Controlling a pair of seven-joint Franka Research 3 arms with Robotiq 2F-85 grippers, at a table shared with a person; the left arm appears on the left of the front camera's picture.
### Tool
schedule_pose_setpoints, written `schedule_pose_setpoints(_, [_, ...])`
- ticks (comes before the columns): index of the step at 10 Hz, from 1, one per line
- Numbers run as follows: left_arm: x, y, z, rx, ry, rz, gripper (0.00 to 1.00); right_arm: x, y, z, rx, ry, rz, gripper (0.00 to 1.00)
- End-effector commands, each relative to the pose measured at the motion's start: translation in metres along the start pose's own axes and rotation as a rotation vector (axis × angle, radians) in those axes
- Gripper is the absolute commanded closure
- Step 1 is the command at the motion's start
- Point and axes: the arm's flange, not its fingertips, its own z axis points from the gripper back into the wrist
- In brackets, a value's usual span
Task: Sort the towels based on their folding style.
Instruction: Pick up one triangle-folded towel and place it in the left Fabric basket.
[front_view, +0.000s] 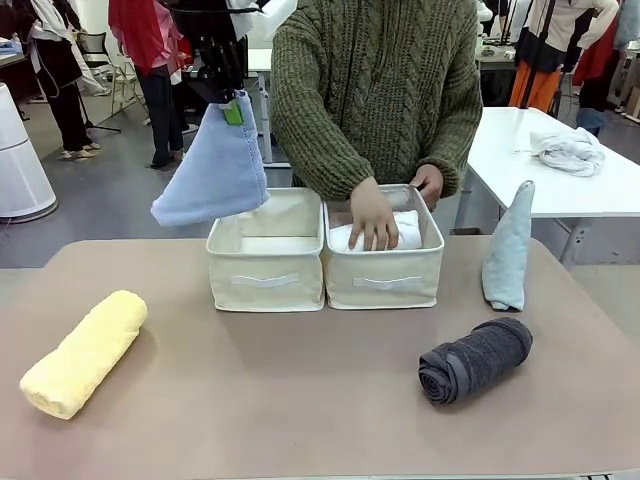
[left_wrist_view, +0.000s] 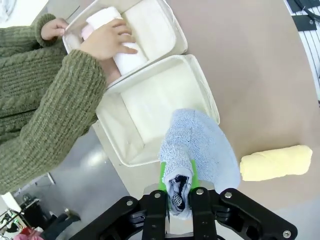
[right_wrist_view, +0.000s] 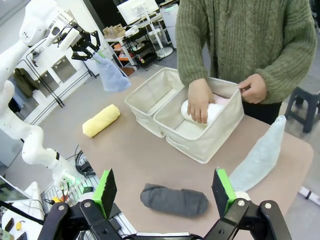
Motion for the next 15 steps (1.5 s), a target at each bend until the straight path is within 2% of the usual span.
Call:
schedule_pose_setpoints(1, [-0.003,-0.003,0.001,0.003,-0.01,0.007,0.85,0.0,-0.002,-0.002,0.02,-0.028,0.013,0.0])
schedule_pose_setpoints(3, [-0.001,0.0,0.0,-0.001,-0.001,0.001,0.85,0.0,-0.002,-0.002,0.02,-0.028,0.013,0.0])
schedule_pose_setpoints(4, [0.0,0.005,-0.003,-0.006,-0.002,-0.052,0.85,0.0,-0.002,-0.002,0.02,-0.028,0.013,0.0])
schedule_pose_setpoints(5, [0.004,0.015,-0.012,-0.048,0.029,-0.053,0.85,0.0,-0.002,-0.002,0.02,-0.028,0.013,0.0])
schedule_pose_setpoints(7, [0.012,0.033,-0.031,-0.094,0.012,-0.103,0.85,0.0,-0.002,-0.002,0.02,-0.028,0.013,0.0])
schedule_pose_setpoints(11, [0.019,0.057,-0.074,-0.115,-0.078,-0.165,0.85,0.0,-0.002,-0.002,0.02,-0.028,0.013,0.0])
schedule_pose_setpoints(15, [0.02,0.067,-0.112,-0.116,-0.142,-0.196,0.85,0.0,-0.002,-0.002,0.02,-0.028,0.013,0.0])
